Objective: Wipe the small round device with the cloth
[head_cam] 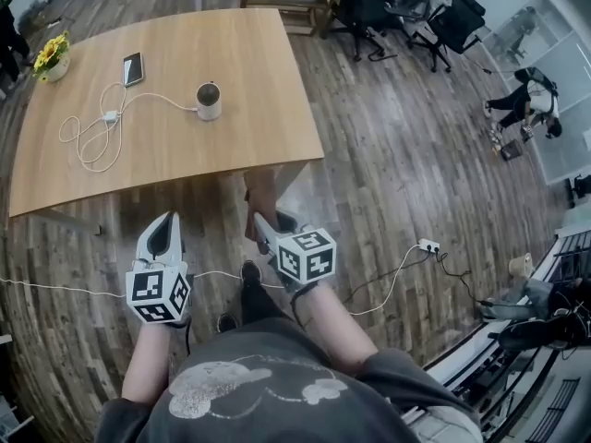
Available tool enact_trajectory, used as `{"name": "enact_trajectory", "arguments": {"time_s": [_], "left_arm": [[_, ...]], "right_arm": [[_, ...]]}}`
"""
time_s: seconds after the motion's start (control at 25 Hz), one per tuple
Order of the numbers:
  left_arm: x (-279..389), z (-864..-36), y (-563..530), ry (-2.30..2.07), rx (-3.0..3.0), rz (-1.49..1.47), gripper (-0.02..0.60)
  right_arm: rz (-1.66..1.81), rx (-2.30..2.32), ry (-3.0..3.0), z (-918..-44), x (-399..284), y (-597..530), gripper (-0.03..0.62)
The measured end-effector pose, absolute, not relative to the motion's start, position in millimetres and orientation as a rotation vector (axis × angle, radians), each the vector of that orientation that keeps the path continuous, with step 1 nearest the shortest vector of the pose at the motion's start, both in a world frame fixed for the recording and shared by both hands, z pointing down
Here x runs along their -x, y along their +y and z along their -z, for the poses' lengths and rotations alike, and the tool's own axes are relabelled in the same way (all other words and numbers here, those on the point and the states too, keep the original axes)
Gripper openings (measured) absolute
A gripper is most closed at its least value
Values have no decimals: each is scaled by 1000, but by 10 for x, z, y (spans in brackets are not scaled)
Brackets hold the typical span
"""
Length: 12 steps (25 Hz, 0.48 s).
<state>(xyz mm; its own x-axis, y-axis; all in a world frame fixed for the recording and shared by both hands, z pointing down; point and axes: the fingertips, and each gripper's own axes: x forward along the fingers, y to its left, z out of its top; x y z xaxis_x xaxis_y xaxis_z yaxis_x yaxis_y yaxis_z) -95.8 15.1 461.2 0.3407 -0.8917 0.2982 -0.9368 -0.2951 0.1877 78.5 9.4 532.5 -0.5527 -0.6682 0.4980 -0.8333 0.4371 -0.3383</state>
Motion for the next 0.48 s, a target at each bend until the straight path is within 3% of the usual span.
{"name": "enact_trajectory", "arguments": {"time_s": [0.48], "left_arm": [[913,-4642,1201,-1505,-2365,-153,18]], "right_arm": [[-764,-1370,-2380,-5254,-738,1432,80]]}}
